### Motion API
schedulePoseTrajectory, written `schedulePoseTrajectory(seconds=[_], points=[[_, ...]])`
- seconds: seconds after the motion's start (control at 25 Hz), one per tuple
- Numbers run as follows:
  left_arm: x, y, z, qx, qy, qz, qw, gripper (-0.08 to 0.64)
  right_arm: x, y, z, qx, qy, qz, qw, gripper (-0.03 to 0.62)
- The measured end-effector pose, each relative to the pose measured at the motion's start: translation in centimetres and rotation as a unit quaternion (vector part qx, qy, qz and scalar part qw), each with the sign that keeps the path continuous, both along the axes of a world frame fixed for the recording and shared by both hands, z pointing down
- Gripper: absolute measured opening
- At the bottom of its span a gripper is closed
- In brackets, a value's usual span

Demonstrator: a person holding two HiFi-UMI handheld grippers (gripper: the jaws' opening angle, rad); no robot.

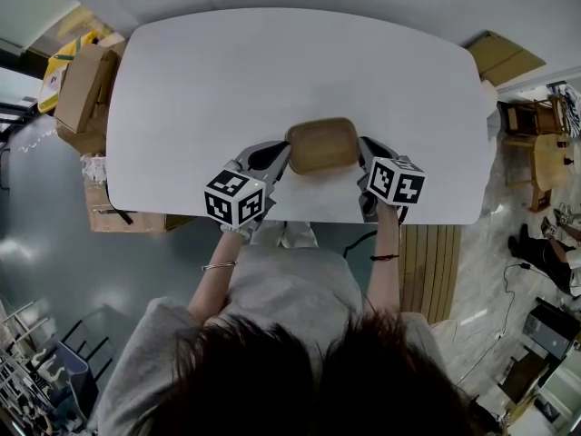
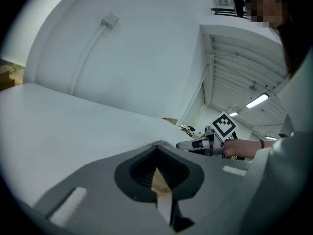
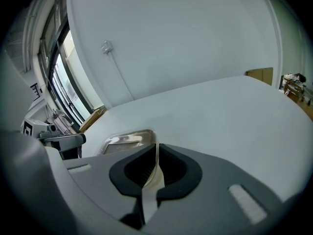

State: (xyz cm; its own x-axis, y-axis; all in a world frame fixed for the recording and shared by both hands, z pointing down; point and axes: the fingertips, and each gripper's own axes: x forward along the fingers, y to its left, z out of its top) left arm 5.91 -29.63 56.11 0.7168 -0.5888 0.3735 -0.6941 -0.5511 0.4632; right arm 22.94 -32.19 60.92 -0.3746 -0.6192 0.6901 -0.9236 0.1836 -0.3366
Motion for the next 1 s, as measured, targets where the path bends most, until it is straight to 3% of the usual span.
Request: schedulePoseTrajectory(seconds=[0.48,1.0], points=[[0.0,0.1,-1.4,0.017,0.002,0.003,0.9998,-0.009,0.2,0.1,-1.8,0.018,-0.015,0.015,1.000,0.031],[-1.5,0.0,-5.4,0.067,0.009,-0.016,0.9976,-0.009,-0.1,0.3,-5.6,0.061,-0.033,0.014,0.998,0.029]])
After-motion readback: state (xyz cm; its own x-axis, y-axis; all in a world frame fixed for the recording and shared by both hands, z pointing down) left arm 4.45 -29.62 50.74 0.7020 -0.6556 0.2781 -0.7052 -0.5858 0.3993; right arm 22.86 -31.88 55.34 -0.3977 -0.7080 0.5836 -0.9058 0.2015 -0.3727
